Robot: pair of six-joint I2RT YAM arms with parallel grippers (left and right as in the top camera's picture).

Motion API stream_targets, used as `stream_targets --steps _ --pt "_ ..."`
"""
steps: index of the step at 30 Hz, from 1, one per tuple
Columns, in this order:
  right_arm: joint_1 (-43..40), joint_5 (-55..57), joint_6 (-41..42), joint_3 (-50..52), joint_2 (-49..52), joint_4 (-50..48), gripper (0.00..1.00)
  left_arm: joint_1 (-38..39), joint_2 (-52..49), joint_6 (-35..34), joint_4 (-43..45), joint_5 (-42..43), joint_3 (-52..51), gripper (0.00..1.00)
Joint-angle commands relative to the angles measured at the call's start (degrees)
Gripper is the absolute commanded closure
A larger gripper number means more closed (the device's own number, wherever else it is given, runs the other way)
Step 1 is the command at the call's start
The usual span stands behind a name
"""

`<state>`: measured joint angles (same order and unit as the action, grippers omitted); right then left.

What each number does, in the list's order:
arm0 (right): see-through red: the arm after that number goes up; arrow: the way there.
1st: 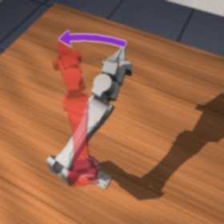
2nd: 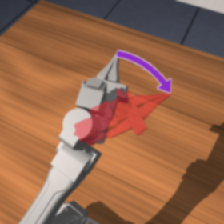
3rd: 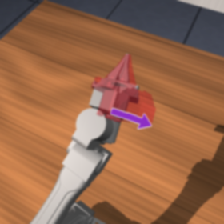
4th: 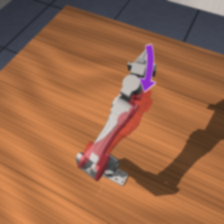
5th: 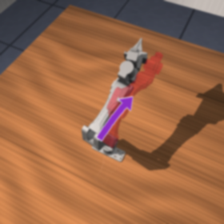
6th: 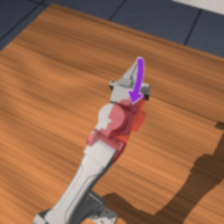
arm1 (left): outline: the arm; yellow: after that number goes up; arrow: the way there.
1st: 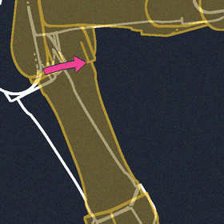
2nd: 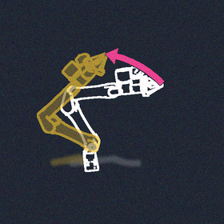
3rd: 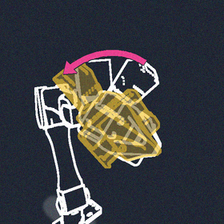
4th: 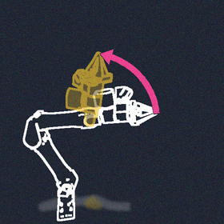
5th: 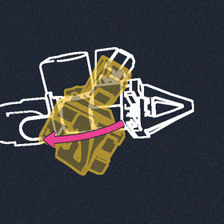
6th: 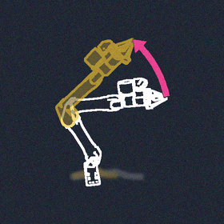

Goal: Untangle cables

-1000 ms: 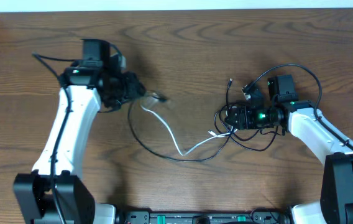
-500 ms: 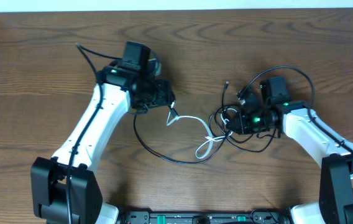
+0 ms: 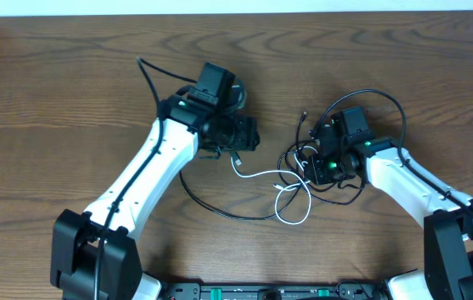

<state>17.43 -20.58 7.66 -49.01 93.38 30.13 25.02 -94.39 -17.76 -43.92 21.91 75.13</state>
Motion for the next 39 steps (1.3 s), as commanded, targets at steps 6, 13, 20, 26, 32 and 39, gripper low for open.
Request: stream_targets --steps 6,13,20,26,32,39 --pt "1.42 1.55 0.63 0.09 0.72 0.04 0.99 2.38 -2.71 0.55 2.89 -0.50 0.94 0.33" --pt "1.31 -7.76 -1.62 -0.96 0.35 -0.35 0.99 2.99 -9.03 0.35 9.33 7.93 0.94 0.34" --pt "1.29 -16.37 -4.59 -1.95 -2.40 -0.57 0.99 3.08 -15.08 0.11 12.74 13.70 0.94 0.35" --pt "0.55 -14.19 -4.50 -1.95 -5.09 -0.87 0.99 3.10 -17.70 0.13 11.69 14.95 0.94 0.40" --pt "-1.77 -14.10 -4.52 -1.95 -6.49 -0.81 0.99 3.10 -17.81 0.13 11.47 14.99 0.94 0.45" --pt "-2.49 -14.12 -4.52 -1.95 -6.51 -0.74 0.99 3.10 -18.10 0.13 11.76 14.95 -0.48 0.49"
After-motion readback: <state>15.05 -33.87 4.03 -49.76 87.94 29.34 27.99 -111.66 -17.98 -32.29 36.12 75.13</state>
